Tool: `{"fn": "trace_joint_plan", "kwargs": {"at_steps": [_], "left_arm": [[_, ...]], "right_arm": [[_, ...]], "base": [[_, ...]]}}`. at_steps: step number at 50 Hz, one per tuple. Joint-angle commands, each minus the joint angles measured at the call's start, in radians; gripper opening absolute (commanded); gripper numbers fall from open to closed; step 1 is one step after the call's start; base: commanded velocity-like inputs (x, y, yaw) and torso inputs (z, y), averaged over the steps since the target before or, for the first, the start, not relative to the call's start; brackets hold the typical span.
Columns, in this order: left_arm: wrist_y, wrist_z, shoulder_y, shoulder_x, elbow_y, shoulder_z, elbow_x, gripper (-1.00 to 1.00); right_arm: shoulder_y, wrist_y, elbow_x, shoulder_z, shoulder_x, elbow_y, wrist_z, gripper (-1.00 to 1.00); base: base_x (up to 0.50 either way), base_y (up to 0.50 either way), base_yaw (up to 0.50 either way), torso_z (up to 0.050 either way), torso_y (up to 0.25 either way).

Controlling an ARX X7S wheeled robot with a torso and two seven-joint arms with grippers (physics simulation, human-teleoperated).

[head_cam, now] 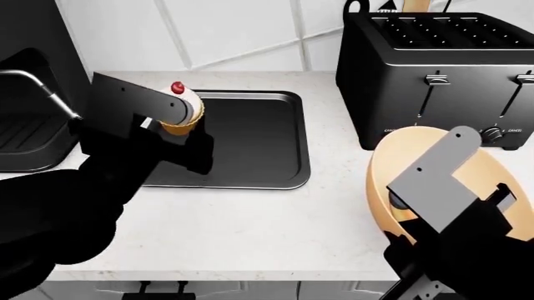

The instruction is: Pick up the bowl with donut and place it on the tray. Pick up the cupcake and place it on the tray.

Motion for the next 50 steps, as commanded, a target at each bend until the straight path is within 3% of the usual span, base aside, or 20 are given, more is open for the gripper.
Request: {"fn": "trace_joint_plan", "kwargs": {"at_steps": [1, 10, 31, 50], "left_arm": [[-0.004, 0.068, -0.081, 0.089, -0.183, 0.048, 0.078, -1.0], [0.034, 0.096, -0.06, 0.103, -0.282, 0.067, 0.145, -1.0], [0.044, 0.098, 0.016, 0.082, -0.301, 0.094, 0.16, -1.0], [0.069, 0.13, 0.034, 0.115, -0.385, 0.11, 0.183, -1.0]], "right_arm": [[0.009, 0.012, -0.042, 0.007, -0.007, 0.014, -0.009, -1.0], [0.013, 0.017, -0.043, 0.002, -0.015, 0.025, -0.011, -1.0], [-0.004, 0.011, -0.073, 0.007, -0.007, 0.019, -0.035, -1.0], [-0.006, 0.01, -0.075, 0.002, 0.001, 0.016, -0.036, -1.0]], "base": [[0.0, 0.0, 0.0, 0.0, 0.0], [0.0, 0.0, 0.0, 0.0, 0.001], [0.0, 0.0, 0.0, 0.0, 0.001], [0.0, 0.0, 0.0, 0.001, 0.001]]}}
